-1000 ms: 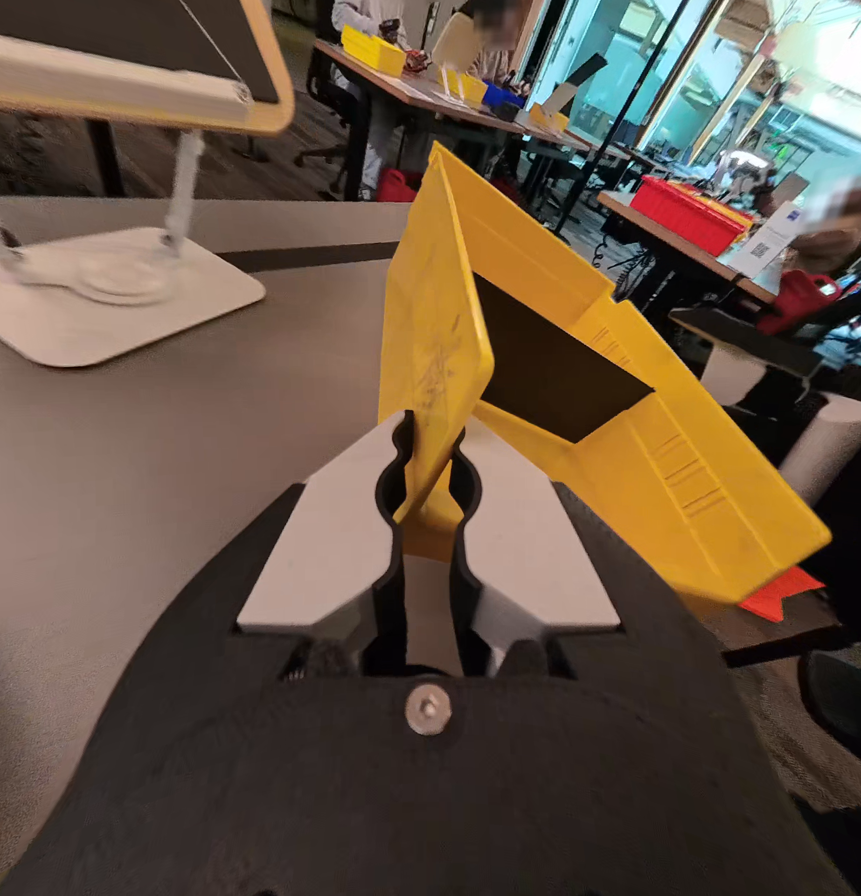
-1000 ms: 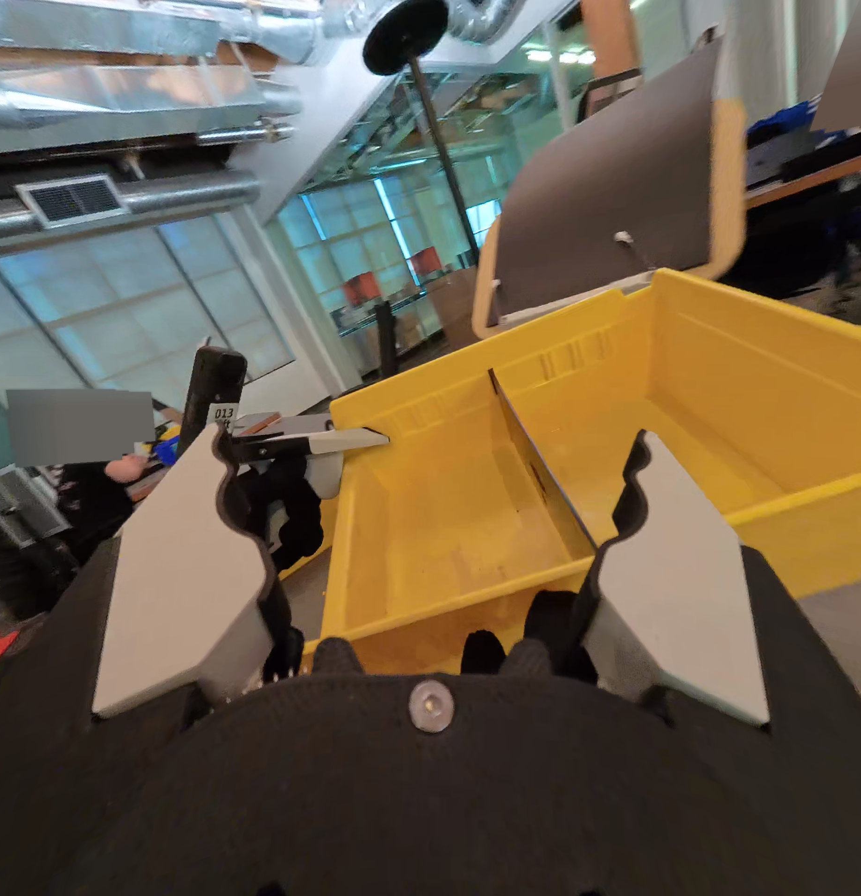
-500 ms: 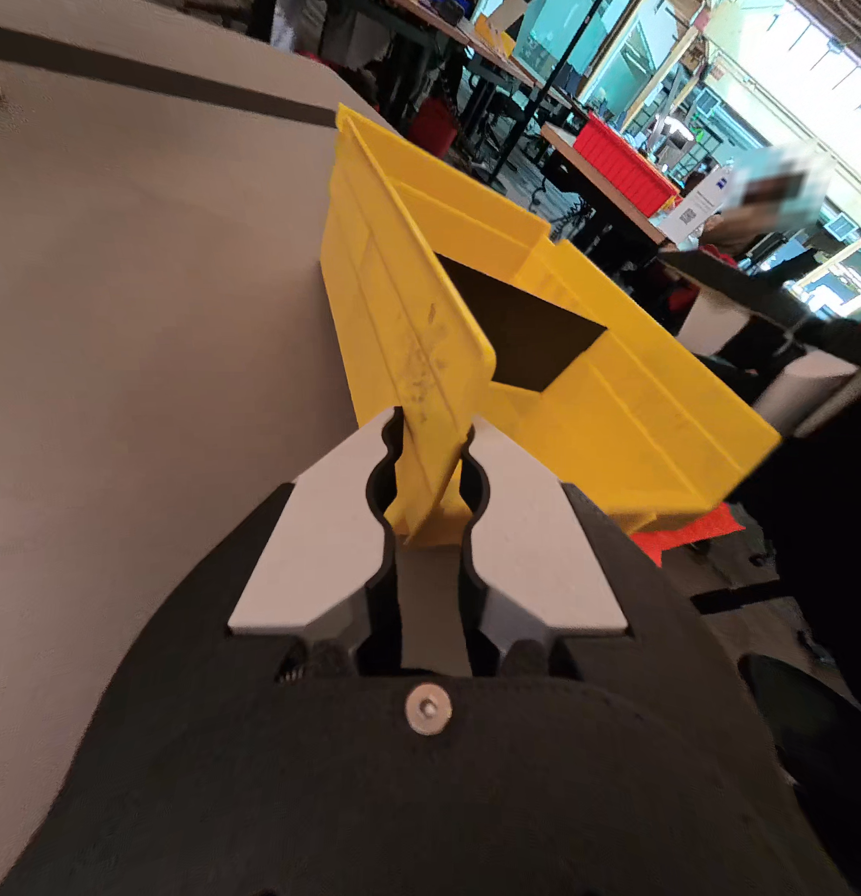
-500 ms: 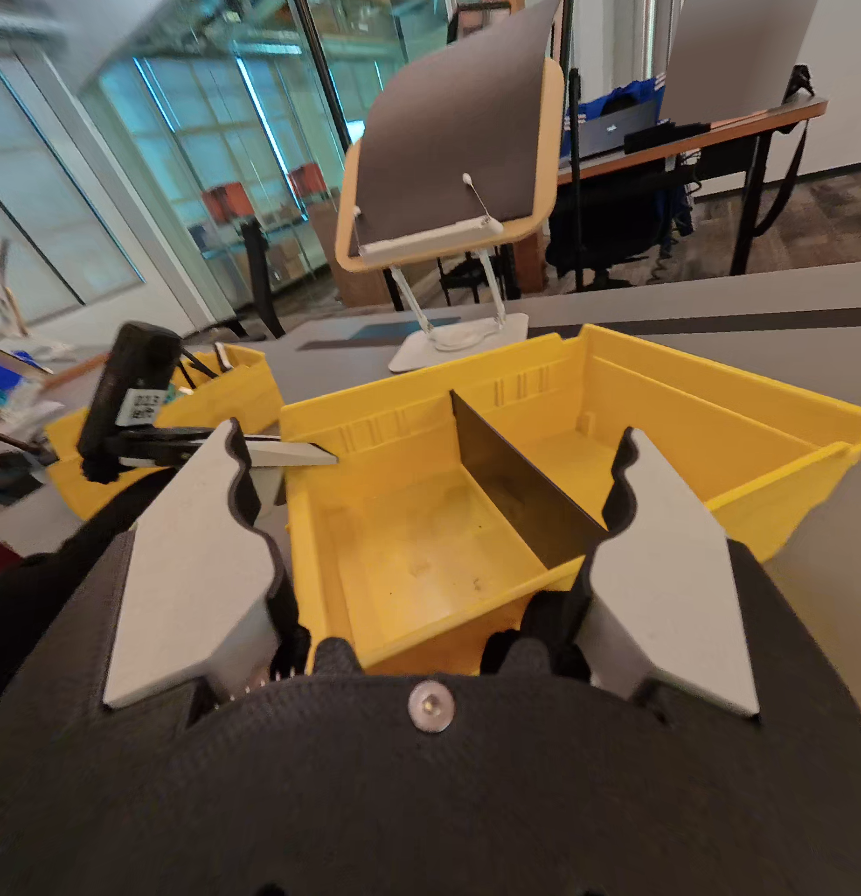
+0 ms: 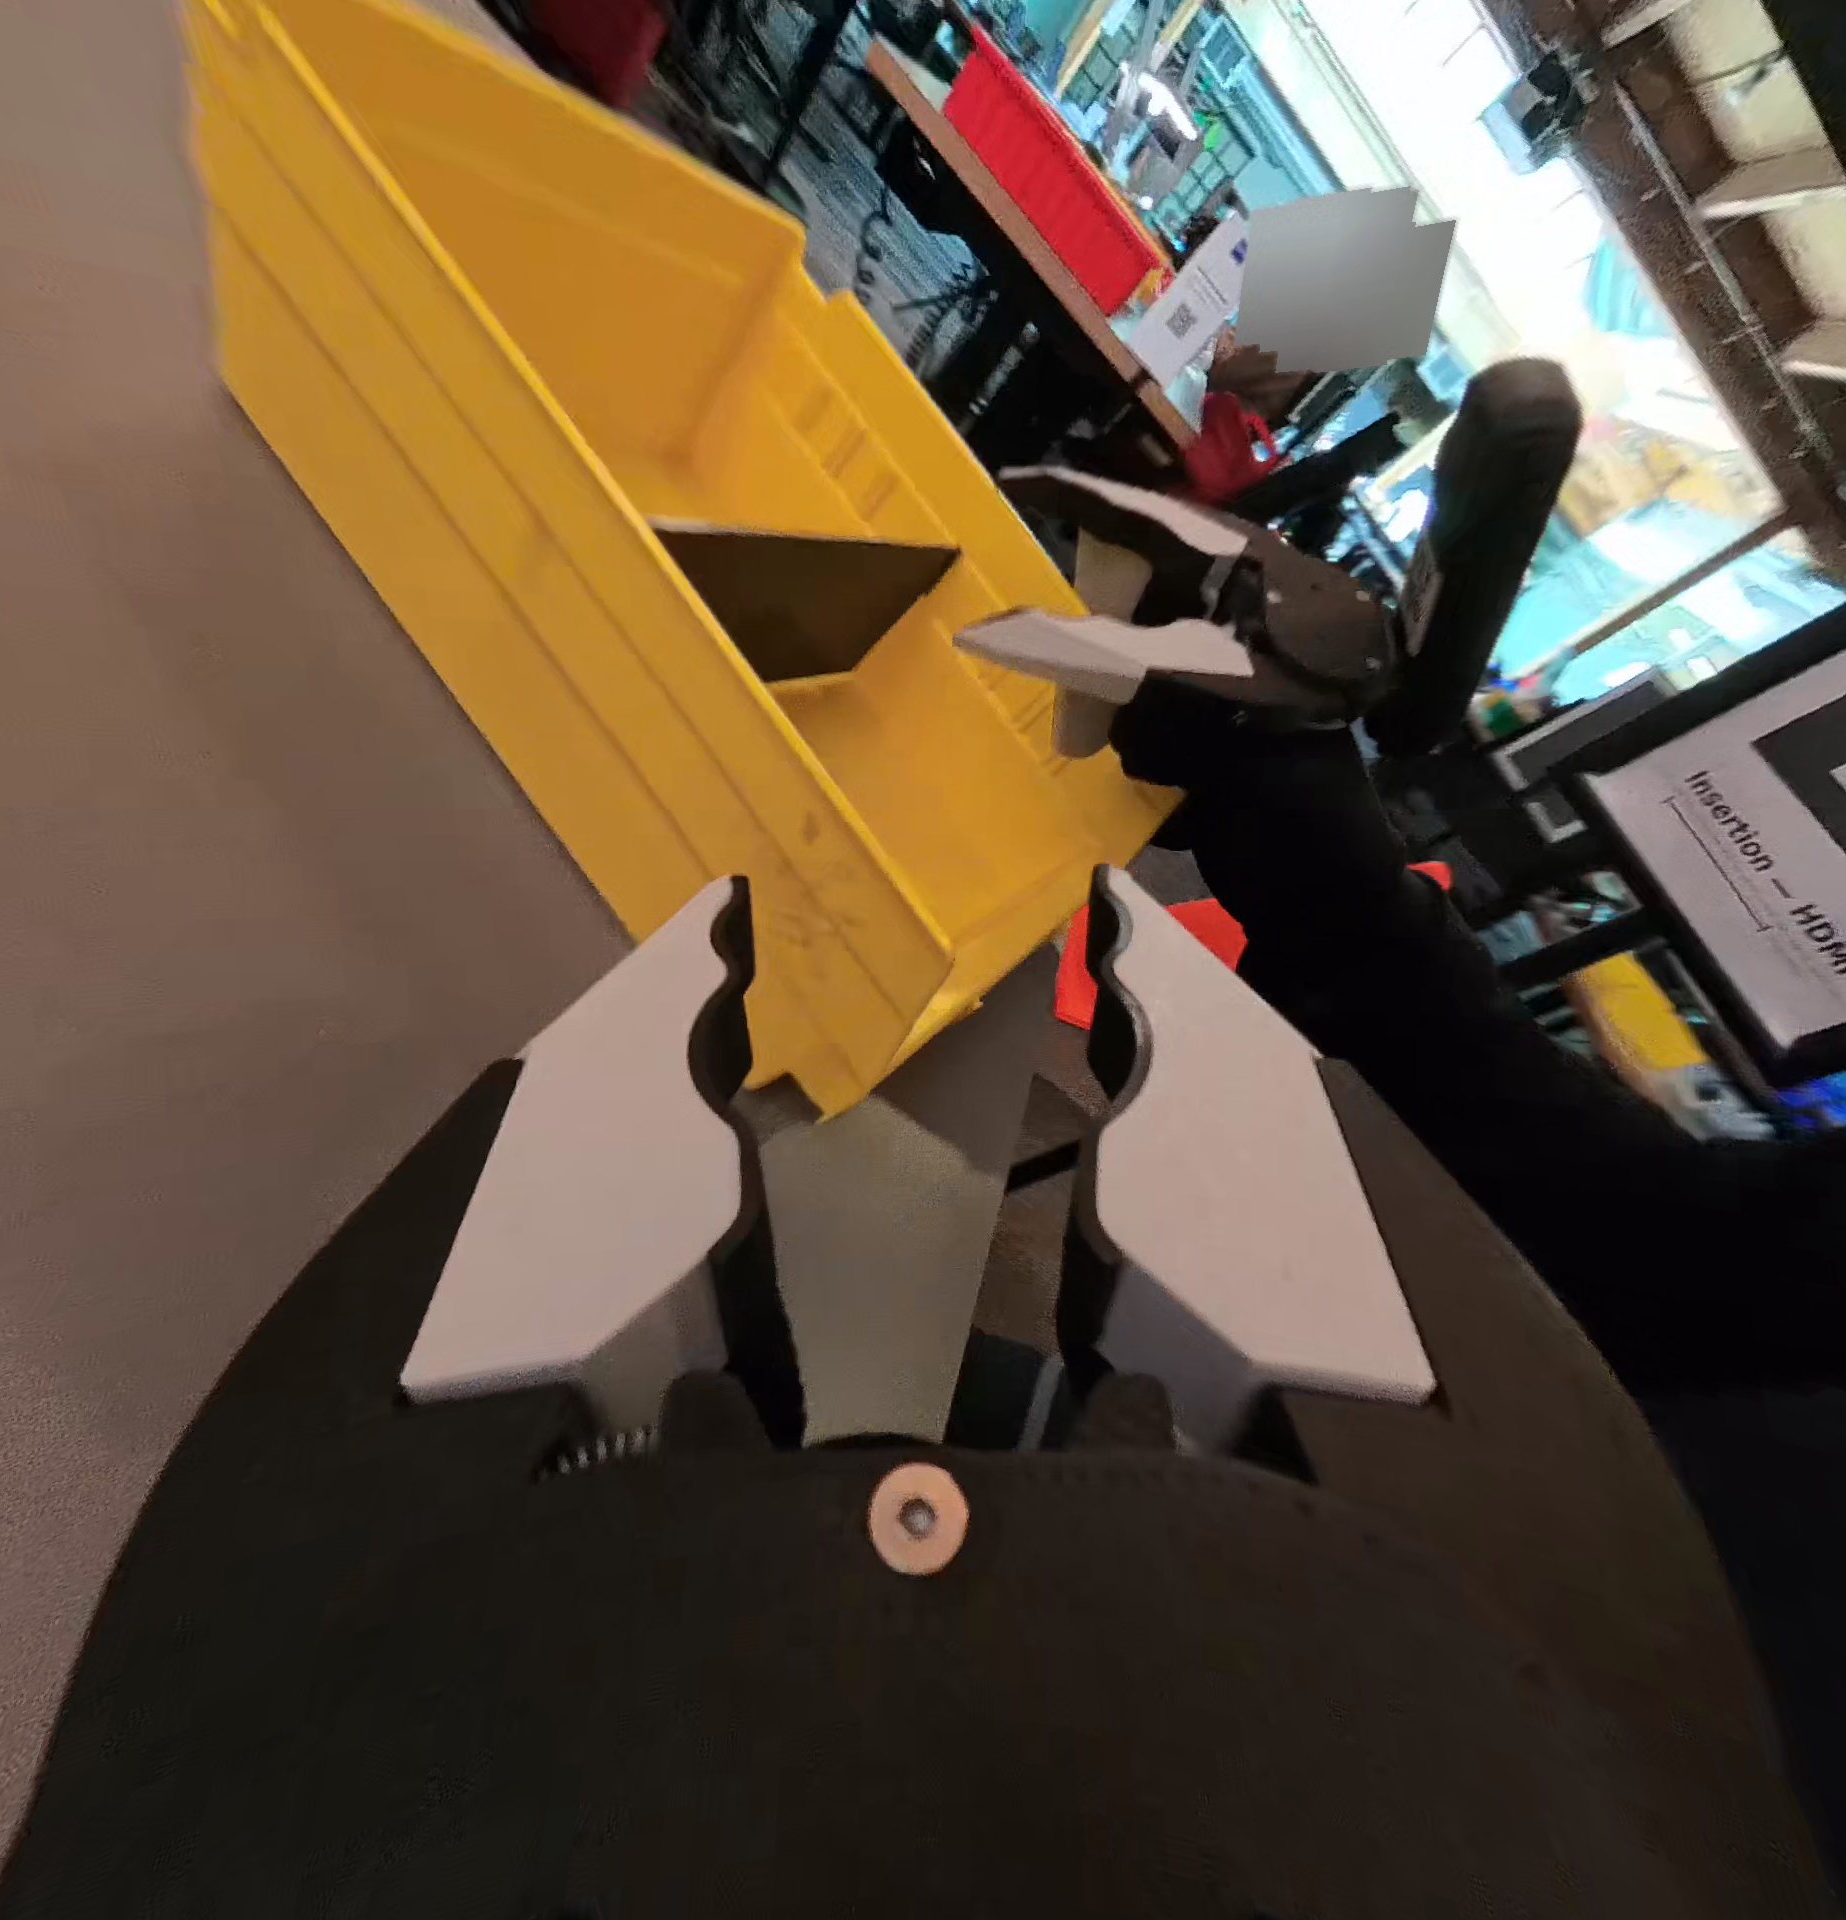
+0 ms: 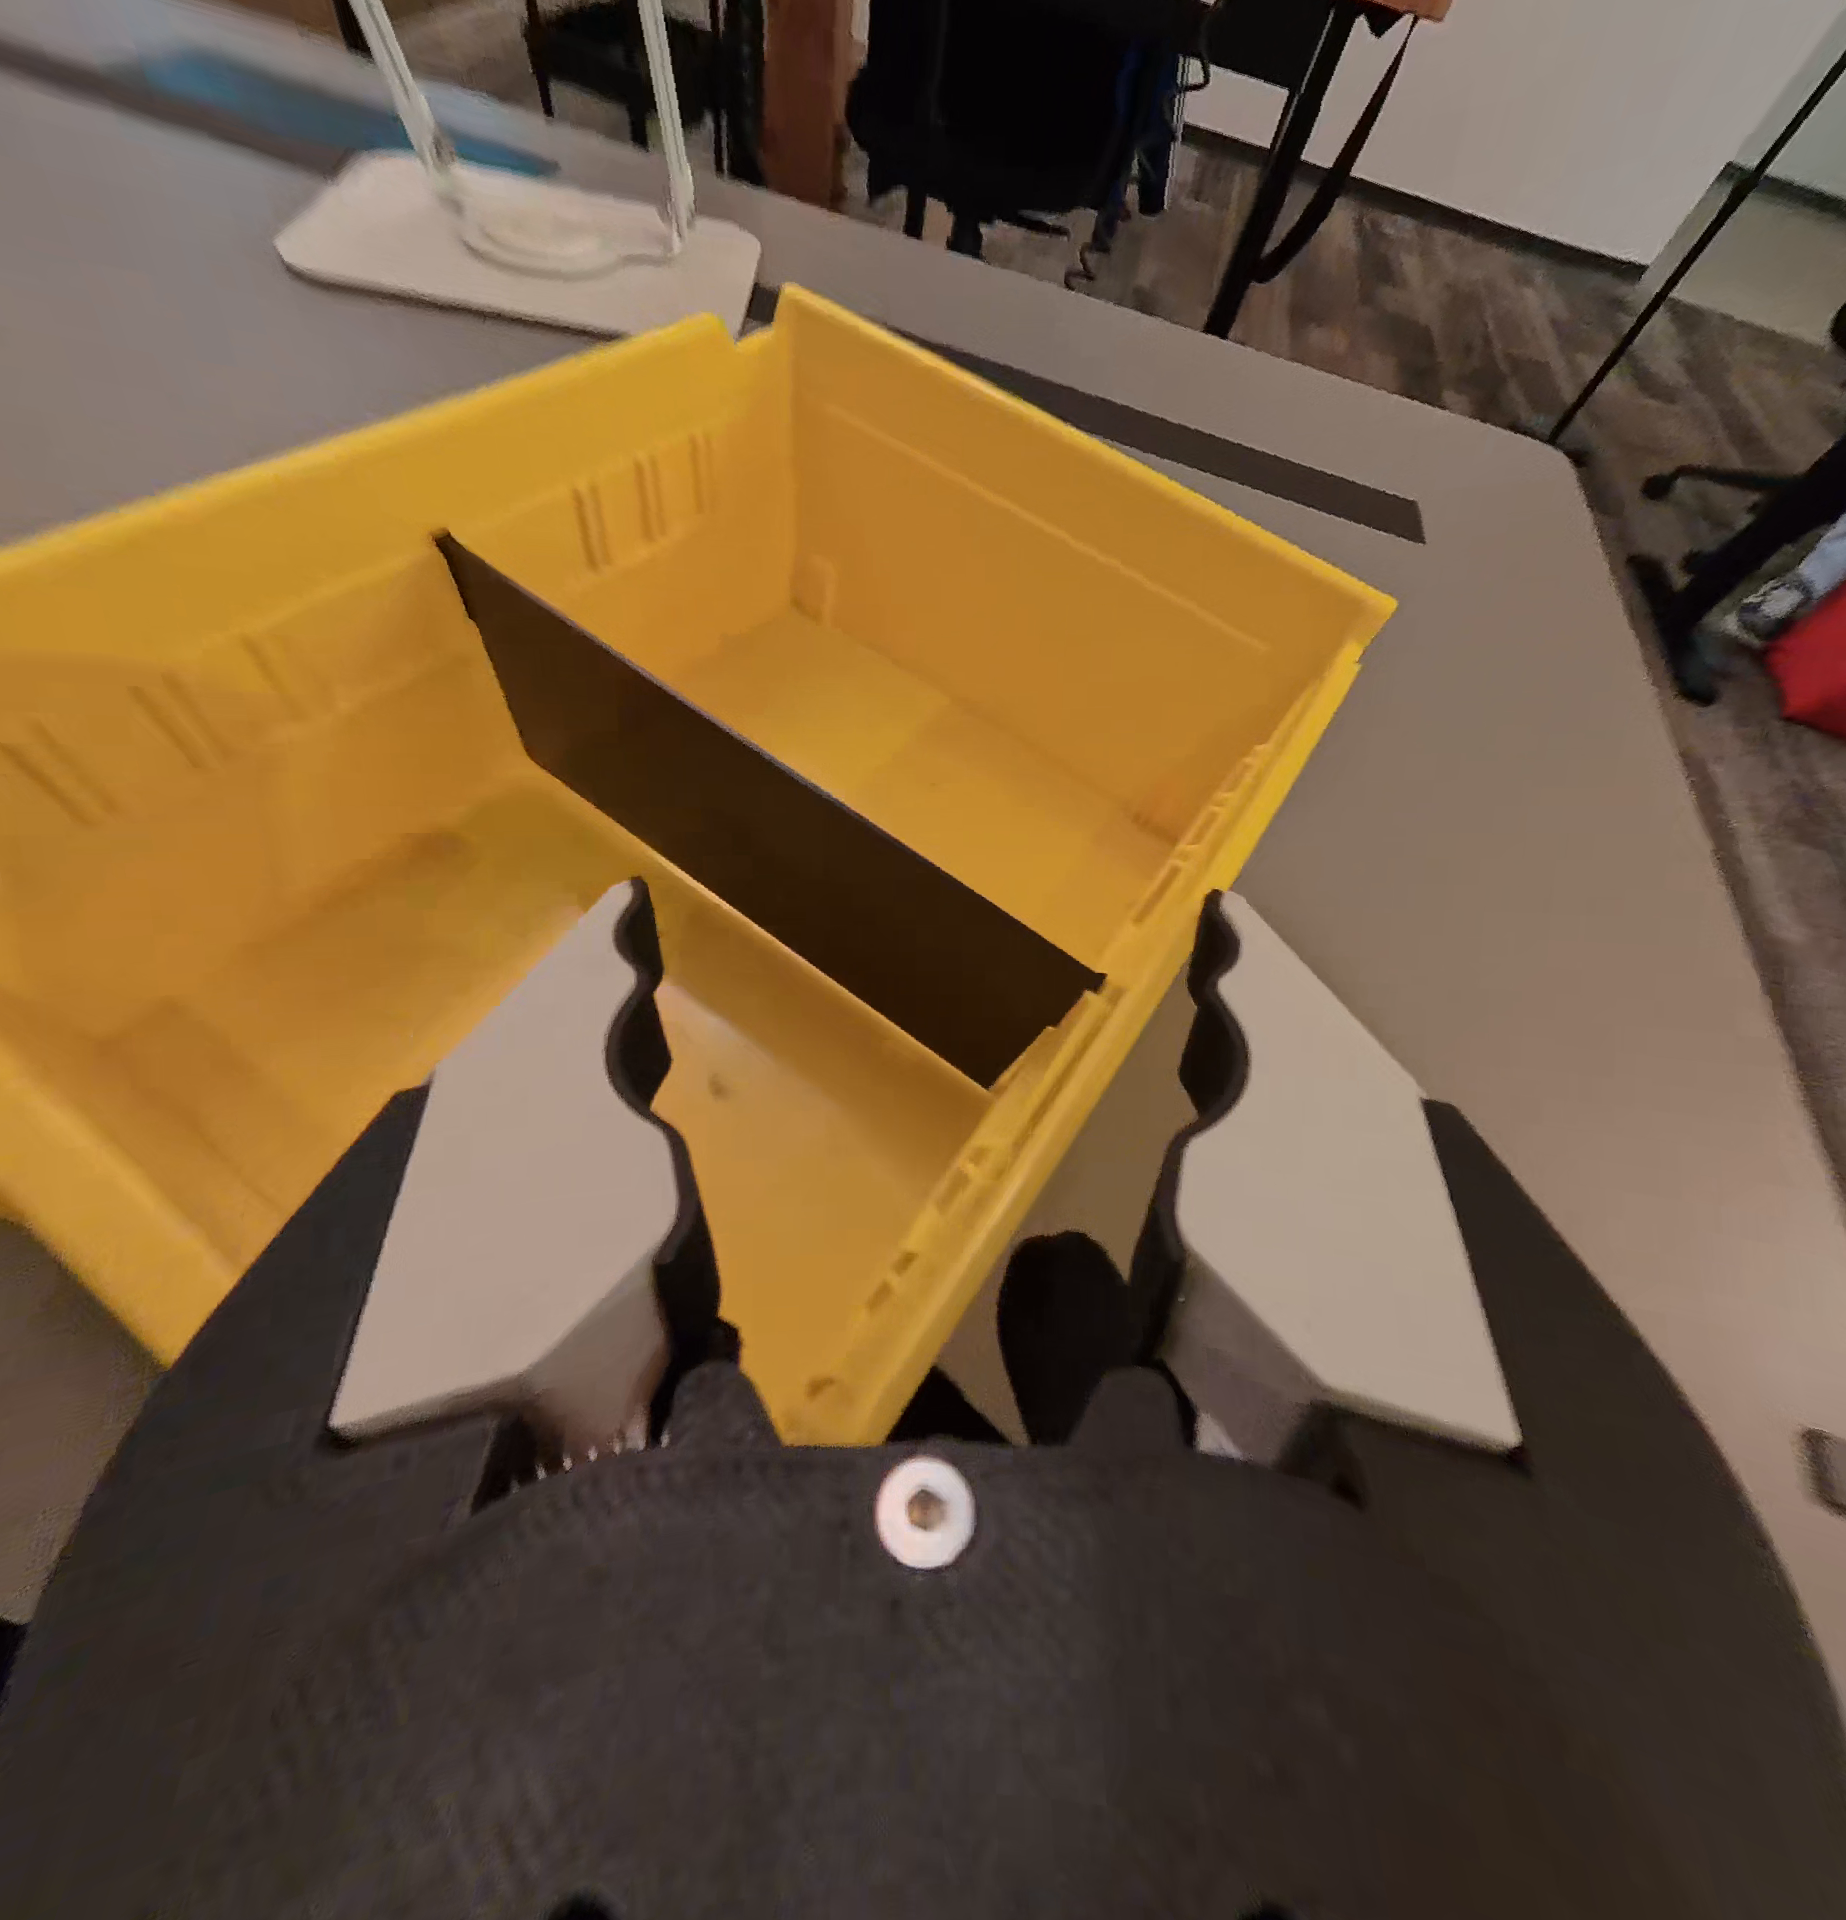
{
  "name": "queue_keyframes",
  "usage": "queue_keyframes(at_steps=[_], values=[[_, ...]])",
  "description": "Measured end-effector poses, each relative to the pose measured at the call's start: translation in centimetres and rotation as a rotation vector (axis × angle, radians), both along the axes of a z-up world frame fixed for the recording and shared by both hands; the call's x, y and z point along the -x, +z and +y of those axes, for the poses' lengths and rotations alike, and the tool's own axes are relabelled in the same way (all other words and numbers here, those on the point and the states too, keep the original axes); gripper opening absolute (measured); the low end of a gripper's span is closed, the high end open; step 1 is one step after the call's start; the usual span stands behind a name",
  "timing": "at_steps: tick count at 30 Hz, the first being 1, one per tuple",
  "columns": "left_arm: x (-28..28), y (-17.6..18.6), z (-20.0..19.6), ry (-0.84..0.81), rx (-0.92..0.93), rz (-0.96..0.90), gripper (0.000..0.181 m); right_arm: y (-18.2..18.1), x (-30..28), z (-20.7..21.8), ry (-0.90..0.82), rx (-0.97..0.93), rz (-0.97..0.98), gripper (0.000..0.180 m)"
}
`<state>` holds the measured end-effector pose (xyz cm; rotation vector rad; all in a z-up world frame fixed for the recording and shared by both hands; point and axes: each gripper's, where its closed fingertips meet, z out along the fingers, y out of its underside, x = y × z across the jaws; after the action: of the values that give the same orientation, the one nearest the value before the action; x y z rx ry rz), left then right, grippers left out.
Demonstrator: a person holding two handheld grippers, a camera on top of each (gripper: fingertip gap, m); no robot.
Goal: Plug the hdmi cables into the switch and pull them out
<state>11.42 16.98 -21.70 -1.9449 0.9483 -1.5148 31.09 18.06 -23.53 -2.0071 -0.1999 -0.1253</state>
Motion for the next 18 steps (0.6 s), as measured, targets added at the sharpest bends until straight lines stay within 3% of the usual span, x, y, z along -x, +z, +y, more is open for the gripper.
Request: queue_keyframes(at_steps=[5,10,14,18], values=[[9.9,5.9,6.1,0.216,-0.278,0.106,0.06,-0.7,-0.9,0.0,-0.005,0.061,-0.19,0.088],[29.1,8.1,13.9,0.641,-0.516,0.402,0.062,-0.8,-1.4,0.0,-0.008,0.08,-0.239,0.083],[44.4,5.8,16.4,0.926,-0.436,0.573,0.07,-0.7,-2.1,0.1,-0.009,0.09,-0.254,0.077],[53.4,-0.3,16.6,1.052,-0.293,0.721,0.08,-0.7,-3.3,0.4,-0.012,0.099,-0.282,0.068]])
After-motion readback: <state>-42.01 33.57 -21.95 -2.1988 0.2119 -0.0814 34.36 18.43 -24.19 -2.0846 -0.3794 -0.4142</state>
